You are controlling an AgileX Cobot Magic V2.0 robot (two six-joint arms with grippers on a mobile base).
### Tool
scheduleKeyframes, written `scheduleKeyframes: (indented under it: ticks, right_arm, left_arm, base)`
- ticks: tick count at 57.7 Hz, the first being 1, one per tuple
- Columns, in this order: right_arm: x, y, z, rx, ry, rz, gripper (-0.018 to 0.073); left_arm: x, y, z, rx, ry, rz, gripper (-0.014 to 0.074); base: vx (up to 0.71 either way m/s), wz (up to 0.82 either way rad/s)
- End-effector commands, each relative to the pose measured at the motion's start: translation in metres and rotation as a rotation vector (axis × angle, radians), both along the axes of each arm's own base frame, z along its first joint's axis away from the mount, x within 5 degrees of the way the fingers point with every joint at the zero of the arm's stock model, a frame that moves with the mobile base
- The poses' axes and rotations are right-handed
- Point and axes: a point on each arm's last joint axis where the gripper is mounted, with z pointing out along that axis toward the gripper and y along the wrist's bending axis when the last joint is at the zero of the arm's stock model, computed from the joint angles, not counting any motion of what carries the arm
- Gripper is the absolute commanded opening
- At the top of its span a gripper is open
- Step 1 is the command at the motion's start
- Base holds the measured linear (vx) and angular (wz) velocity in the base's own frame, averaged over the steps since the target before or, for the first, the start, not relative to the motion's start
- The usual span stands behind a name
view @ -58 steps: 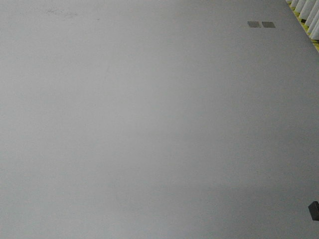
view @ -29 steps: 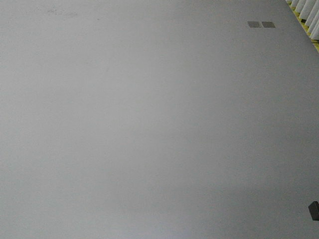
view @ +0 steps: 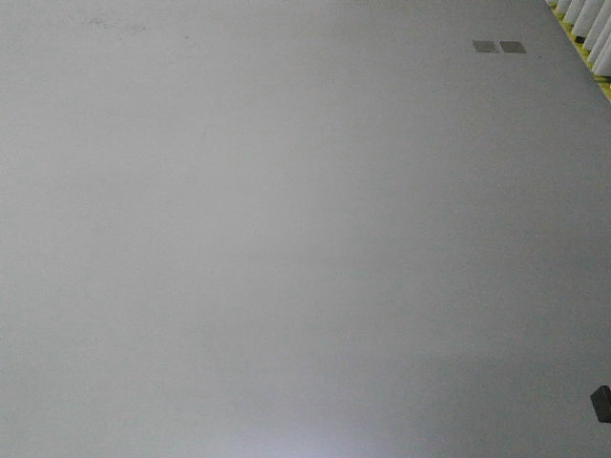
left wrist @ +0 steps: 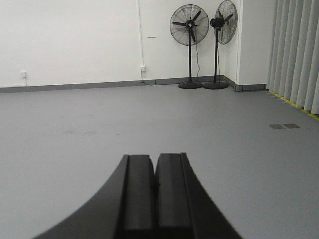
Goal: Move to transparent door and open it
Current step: 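Drive the base forward across the grey floor, turning toward the doorway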
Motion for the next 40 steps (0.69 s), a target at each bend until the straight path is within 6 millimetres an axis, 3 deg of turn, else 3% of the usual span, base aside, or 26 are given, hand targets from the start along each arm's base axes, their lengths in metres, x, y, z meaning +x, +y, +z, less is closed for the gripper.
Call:
scheduleKeyframes:
  ticks: [1, 40]
  right_arm:
    - [-0.0009, 0.0003, 0.0071, -0.024, -0.099, 0.001, -0.0009]
    - [-0.0009, 0.0003, 0.0071, -0.024, -0.099, 0.001, -0.0009]
  left_arm:
    - [-0.0002, 0.0001, 0.0031, -0.017, -0.077, 0.001, -0.0006]
    - [-0.0002, 0.0001, 0.0031, -0.017, -0.077, 0.001, -0.0006]
  base:
    - [0.02, -0.01]
    - [0.07, 0.01]
